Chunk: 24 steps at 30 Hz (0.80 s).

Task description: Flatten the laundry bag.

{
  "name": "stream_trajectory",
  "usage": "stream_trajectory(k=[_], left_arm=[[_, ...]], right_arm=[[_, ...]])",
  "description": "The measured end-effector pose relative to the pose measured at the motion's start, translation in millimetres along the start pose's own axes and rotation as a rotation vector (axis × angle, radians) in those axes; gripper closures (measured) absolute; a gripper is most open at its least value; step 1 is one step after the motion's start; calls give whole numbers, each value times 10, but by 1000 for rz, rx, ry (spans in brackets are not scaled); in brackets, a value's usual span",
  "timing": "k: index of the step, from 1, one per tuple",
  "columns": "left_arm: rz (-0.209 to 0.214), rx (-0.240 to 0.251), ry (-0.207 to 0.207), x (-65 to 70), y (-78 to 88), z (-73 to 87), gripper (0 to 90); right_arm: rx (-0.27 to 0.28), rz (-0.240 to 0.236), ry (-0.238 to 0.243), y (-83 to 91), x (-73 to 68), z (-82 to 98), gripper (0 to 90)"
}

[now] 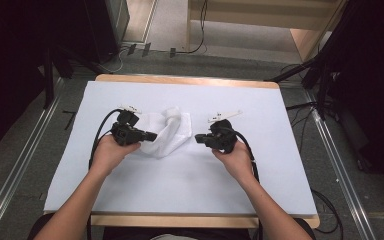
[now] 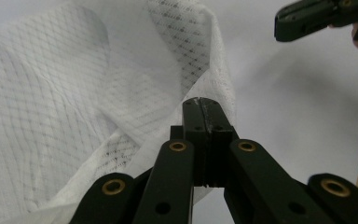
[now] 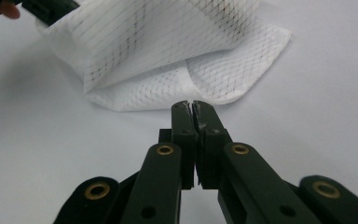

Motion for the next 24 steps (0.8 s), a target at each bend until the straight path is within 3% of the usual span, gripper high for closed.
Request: stream_trajectory(k=[6,11,24], left_arm=[[11,-28,-55,155,-10,201,900],[24,-40,-84,204,3,349,899],[49,-61,-68,215,5,651,900]], right_arm=[[15,1,1,-15,-18,-46,872],[15,3,5,-24,-17,-49,864],[35,24,-12,17,87,-88,868]])
Point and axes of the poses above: each handheld gripper's, and its own axes: y roughly backward along the jaws, z roughly out of its underside, x roughly to its right, the point moved 10 cm from there along -y, roughly forward along the jaws, and after that the axes turned 2 degrees about x, right-handed, at the moved point
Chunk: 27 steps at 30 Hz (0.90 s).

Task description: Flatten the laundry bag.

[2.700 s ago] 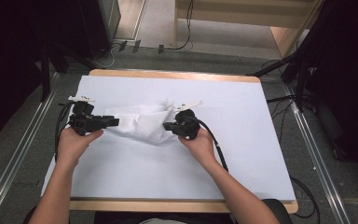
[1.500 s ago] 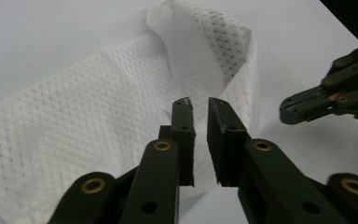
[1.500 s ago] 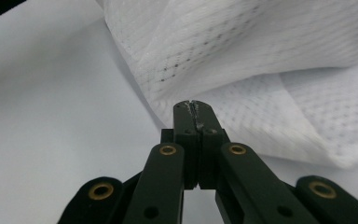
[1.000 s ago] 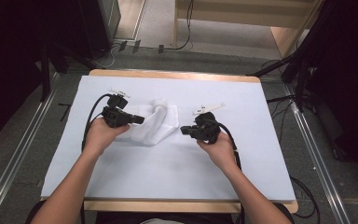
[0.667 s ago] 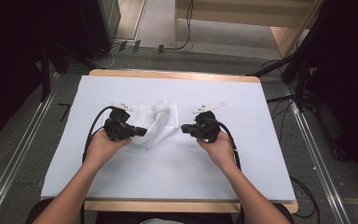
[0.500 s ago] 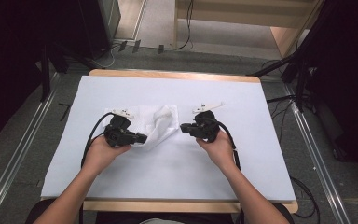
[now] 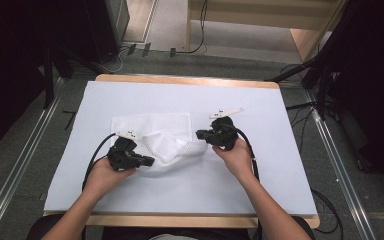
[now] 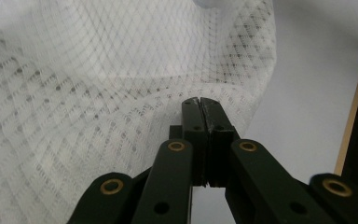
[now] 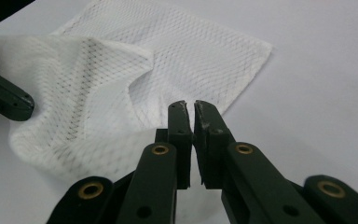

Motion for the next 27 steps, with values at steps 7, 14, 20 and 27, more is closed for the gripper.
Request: stream_trajectory(k=[7,14,20,27], left_arm=[[-13,50,44,-70,150,-11,900],[-64,102,69,-227,340,-143,894],[-90,100,104,-415,386,-237,900],[-98,90,124,-538,371,-343,893]], right_arm=[[-8,-8,11,-82,26,3,858],[-35,-24,-15,-192,54,22,857],[-86,-42,-1,-184,-29,131,900],[-135,-49,16,-132,-103,333,900]])
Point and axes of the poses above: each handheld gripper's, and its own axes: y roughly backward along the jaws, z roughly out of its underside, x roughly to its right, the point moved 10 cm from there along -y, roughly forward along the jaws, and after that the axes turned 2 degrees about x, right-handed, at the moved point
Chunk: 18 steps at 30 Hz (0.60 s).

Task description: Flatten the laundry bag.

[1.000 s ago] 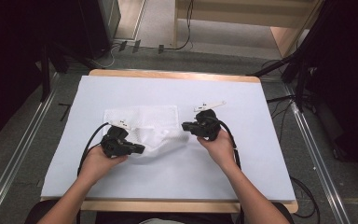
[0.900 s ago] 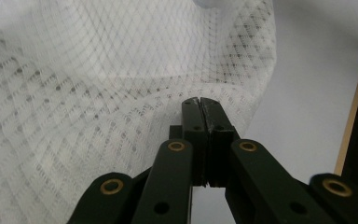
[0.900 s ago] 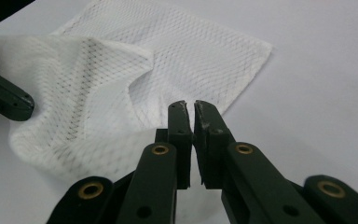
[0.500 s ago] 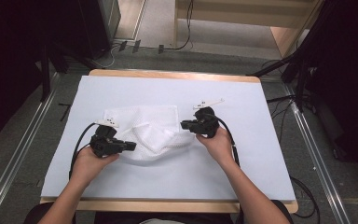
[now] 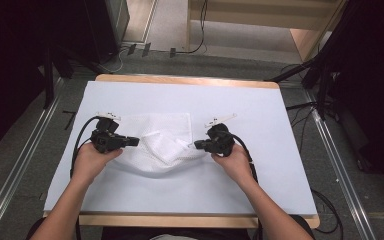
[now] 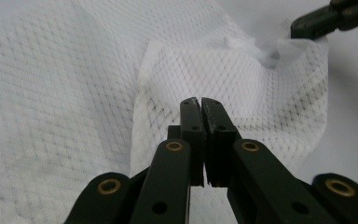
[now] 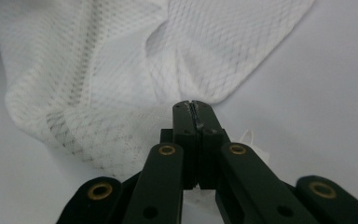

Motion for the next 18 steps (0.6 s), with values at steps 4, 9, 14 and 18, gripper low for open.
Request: stream_trajectory(k=[4,9,14,18], left_arm=[[0,-10,1,-27,-77,-53,884],[-13,-15,-6,-67,-154,-80,876],[-25,-9,-4,-124,-168,-90,837],[-21,0,-1,-137,-172,-104,788]], right_arm=[[-29,-14,11,-7,-77,141,900],[-64,-26,15,-2,-158,300,900],[-66,-40,19,10,-205,387,900],[-60,-58,18,12,-249,422,900]])
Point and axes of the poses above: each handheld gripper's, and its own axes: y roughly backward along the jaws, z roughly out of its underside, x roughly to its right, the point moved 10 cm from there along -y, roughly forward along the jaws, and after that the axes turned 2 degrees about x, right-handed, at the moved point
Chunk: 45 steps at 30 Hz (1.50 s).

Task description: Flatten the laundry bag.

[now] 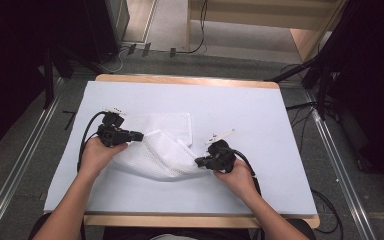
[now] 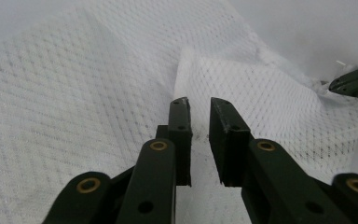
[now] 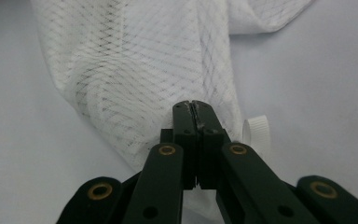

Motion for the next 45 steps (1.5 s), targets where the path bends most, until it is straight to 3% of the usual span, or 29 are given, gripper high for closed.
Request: stream_trajectory(k=[6,11,16,25,27,29,33,41,45], left_arm=[[17,-1,1,4,-44,-20,683],[14,-19,10,-41,-127,-30,549],[13,-36,11,-42,-162,-32,528],[32,-57,17,-34,-211,-23,627],[44,-61,42,-29,-236,-9,650],[32,-83,35,-38,-260,21,699],[49,-65,31,-11,-248,25,844],[63,-48,22,42,-139,77,859],[61,-37,21,53,-102,101,859]], right_arm=[[8,-2,20,39,-58,-25,900],[71,11,13,133,20,-212,847],[117,37,11,171,147,-408,755],[110,47,1,17,294,-627,743],[107,42,6,-36,307,-670,740],[99,32,10,-89,301,-697,734],[93,12,14,-208,275,-749,707],[61,-24,30,-409,182,-795,626],[40,-25,50,-487,171,-793,647]])
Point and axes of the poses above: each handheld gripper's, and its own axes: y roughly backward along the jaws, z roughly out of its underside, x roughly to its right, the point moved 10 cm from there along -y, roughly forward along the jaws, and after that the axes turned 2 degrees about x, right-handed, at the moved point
